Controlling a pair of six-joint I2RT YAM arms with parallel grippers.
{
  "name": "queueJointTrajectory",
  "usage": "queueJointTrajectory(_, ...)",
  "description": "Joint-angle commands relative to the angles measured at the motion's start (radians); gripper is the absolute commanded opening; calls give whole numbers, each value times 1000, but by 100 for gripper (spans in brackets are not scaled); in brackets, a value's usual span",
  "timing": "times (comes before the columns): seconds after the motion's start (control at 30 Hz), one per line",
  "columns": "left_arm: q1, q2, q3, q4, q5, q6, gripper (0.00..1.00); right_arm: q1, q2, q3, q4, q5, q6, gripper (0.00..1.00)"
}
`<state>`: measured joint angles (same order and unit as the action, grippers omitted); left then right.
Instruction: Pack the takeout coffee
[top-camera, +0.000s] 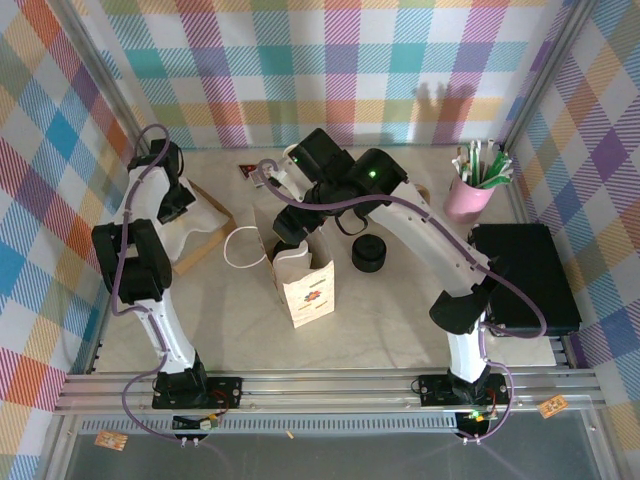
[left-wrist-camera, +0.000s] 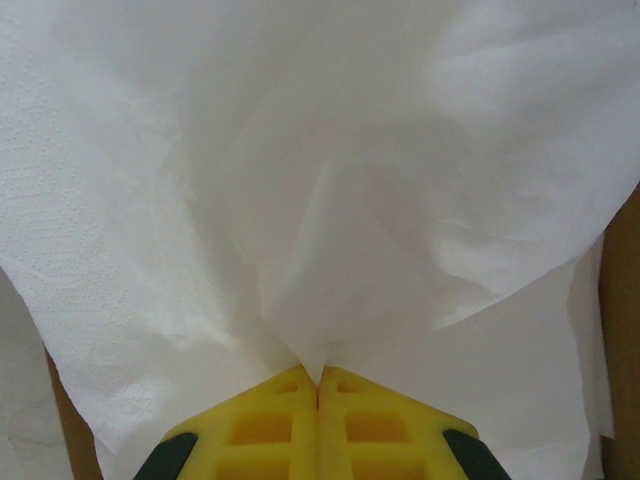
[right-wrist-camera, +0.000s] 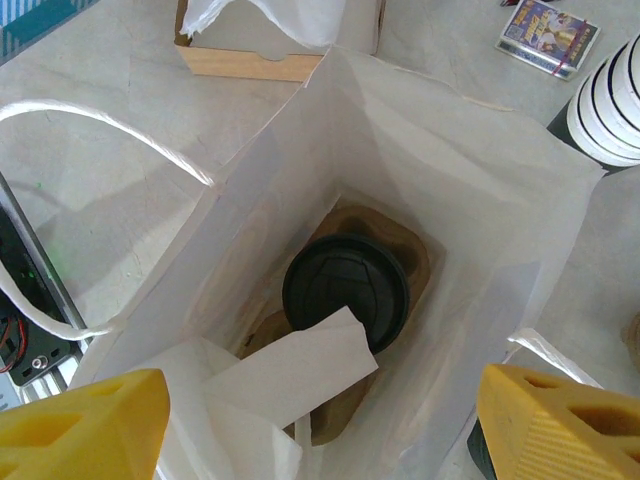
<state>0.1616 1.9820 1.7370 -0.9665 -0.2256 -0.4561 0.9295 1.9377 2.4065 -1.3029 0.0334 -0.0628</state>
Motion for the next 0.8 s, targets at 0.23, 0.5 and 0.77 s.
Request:
queueJointTrajectory(0.23,15,-129,-17,7,20,-25,0,-10,0,20,10,-5,28,81)
queueJointTrajectory(0.5,12,-199,-16,5,21,-24,0,-15,-6,20,30,-3,53,81)
queueJointTrajectory(0.77,6,-264,-16,-6,51,-23,0,-18,-18,13,53,-6,78,81)
